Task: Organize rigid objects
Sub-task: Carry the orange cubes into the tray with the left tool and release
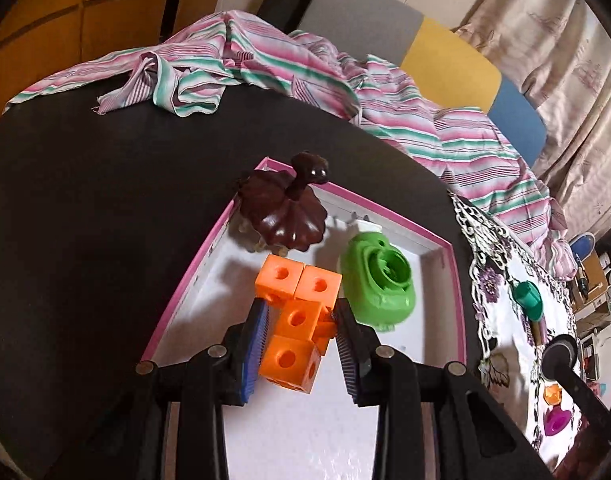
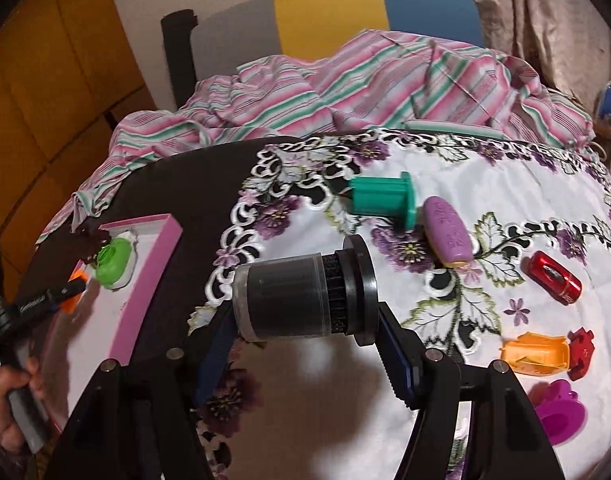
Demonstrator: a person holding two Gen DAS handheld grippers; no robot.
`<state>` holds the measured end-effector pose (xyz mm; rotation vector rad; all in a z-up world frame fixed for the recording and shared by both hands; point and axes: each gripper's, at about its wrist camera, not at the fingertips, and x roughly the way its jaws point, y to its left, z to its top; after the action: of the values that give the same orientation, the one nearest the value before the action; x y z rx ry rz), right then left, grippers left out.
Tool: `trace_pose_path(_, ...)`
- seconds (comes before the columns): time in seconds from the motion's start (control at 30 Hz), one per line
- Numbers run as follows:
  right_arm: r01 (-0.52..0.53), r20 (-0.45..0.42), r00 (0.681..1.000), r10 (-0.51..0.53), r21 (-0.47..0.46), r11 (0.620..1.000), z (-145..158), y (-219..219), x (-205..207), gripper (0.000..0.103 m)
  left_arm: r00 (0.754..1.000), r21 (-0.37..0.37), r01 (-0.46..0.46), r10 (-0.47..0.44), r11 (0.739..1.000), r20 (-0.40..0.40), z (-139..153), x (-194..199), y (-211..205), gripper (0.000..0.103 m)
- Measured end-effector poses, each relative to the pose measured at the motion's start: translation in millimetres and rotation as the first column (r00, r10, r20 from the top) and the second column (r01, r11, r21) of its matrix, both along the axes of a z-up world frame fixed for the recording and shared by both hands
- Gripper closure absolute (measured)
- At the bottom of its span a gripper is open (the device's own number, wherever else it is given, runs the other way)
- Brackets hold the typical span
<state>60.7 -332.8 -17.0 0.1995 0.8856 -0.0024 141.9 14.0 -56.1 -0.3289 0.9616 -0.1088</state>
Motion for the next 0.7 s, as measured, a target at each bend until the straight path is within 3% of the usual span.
trace_pose_path(0.2,-0.043,0.011,0.999,0.042,0.020,0.999,4,22,4,0.035,1.000,0.002,-0.003,0.003,1.000,-0.001,-2,8,3,0.056)
trace_pose_path(0.27,-0.067,0.013,0.998,0.067,0.019,0.998,5,33,6,0.035,1.000,0.003,-0.004,0.004,1.000,0.005,1,4,5,0.055)
trace_pose_path(0.47,-0.128,0.016,0.992,0.127,0.027,0.991,8,62,12,0.035,0.999,-0.086,0.008,-0.004,0.996,0.040,11,-31,9,0.055)
trace_pose_path(0.7,-0.202,0.003,0.979,0.202,0.017,0.979,8,95,21,0.035,0.996,-0.092,0.082,-0.079,0.992,0.039,8,-68,-1,0.055)
